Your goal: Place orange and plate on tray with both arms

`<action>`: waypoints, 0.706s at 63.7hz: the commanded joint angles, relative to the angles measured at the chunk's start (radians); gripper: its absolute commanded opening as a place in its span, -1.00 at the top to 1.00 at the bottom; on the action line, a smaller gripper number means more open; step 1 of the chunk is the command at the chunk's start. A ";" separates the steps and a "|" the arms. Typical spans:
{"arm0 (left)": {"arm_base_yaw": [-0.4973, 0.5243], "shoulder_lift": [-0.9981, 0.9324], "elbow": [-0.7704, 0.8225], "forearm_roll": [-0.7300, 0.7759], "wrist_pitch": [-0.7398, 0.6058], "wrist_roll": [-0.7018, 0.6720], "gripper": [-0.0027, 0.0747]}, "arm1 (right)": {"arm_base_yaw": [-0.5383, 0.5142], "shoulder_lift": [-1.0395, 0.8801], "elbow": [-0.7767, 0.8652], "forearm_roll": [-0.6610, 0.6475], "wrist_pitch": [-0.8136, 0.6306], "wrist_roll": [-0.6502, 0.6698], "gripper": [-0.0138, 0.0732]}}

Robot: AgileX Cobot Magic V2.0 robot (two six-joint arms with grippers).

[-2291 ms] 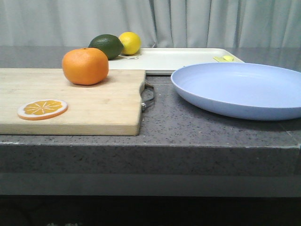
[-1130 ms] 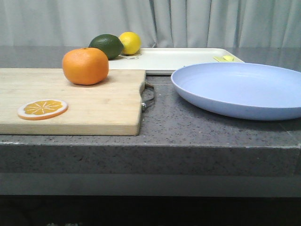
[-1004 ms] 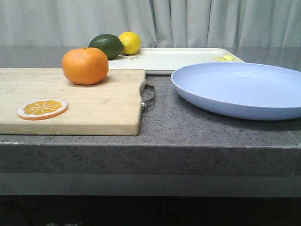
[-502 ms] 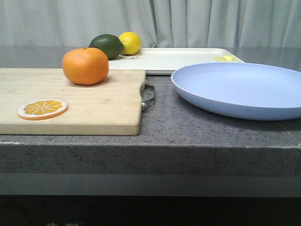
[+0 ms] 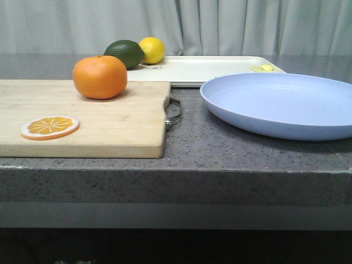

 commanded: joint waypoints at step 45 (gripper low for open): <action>-0.022 0.035 -0.059 -0.016 -0.034 0.004 -0.46 | -0.005 0.016 -0.032 -0.012 -0.018 -0.010 -0.65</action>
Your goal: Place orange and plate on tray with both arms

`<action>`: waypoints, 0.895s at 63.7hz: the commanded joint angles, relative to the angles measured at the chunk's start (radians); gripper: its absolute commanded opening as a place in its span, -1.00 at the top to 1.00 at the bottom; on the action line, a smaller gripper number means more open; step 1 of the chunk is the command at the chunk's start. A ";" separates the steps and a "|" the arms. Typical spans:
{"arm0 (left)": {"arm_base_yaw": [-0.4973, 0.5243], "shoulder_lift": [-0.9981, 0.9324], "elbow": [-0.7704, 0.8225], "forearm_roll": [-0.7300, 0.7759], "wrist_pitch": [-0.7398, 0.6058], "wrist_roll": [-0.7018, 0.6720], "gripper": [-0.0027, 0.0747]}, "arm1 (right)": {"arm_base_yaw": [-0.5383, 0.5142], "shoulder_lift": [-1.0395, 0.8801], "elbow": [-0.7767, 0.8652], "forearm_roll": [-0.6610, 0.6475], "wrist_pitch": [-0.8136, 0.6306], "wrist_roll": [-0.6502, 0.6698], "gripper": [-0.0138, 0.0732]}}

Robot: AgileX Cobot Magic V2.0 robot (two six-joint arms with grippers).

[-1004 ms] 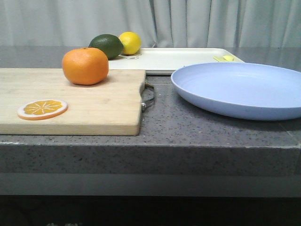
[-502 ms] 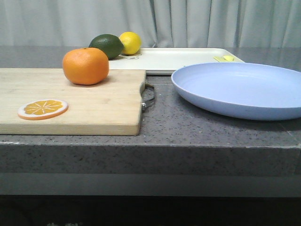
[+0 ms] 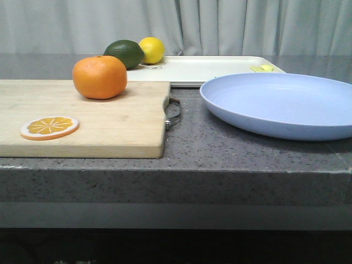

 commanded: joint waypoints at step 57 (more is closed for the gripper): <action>-0.425 0.840 -0.479 0.020 -0.040 0.080 -0.74 | -0.005 0.016 -0.032 -0.010 -0.064 -0.010 -0.65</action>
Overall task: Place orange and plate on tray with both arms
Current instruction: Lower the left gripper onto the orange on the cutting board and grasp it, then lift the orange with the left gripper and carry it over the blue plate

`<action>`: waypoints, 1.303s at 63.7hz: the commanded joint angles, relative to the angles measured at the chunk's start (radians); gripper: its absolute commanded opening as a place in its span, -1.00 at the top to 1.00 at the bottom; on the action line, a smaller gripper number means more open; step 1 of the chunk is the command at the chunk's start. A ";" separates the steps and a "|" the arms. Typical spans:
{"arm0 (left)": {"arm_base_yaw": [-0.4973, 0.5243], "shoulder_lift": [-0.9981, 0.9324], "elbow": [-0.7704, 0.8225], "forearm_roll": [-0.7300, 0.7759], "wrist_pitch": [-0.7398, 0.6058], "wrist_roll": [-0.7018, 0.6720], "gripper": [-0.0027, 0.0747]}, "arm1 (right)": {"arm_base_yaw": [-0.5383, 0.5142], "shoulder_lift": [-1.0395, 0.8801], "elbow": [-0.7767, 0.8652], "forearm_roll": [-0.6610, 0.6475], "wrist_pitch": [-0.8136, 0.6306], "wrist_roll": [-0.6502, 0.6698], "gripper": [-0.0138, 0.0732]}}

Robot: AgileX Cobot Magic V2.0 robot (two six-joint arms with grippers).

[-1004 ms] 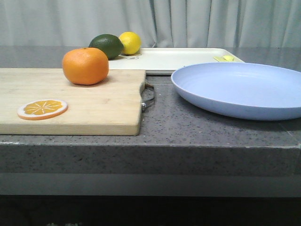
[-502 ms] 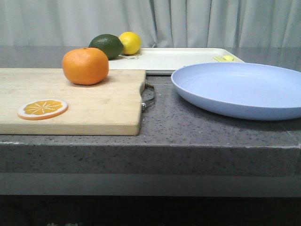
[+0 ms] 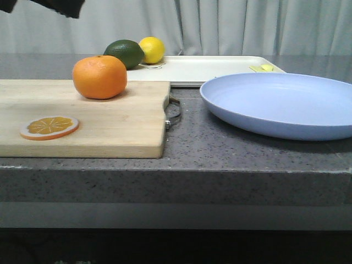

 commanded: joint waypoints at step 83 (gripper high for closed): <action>-0.064 0.449 -0.451 0.029 0.178 0.002 -0.24 | -0.005 0.016 -0.032 -0.010 -0.075 -0.009 -0.65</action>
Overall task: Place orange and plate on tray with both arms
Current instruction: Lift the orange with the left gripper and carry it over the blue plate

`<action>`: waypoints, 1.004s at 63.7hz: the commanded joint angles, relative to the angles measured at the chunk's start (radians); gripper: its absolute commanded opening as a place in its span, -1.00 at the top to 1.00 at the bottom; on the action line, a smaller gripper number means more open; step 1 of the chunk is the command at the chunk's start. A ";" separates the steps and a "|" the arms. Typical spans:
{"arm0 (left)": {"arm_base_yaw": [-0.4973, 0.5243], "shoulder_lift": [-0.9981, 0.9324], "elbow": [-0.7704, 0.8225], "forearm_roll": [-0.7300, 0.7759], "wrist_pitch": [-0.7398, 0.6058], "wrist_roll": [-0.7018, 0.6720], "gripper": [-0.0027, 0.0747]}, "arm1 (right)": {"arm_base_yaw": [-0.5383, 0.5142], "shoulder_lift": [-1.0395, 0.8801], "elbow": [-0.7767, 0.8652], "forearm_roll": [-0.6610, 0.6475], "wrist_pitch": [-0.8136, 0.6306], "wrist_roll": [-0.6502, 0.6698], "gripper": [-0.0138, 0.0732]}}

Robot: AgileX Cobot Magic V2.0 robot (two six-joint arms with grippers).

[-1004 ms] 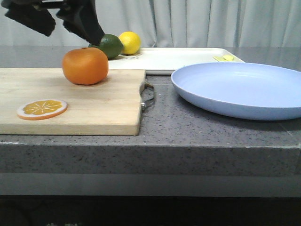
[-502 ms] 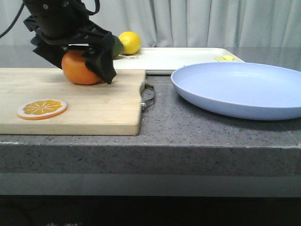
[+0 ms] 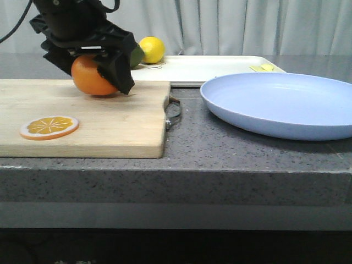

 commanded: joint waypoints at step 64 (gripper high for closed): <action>-0.378 0.355 -0.617 -0.078 0.017 0.000 -0.37 | -0.005 0.015 -0.032 -0.010 -0.073 -0.009 -0.65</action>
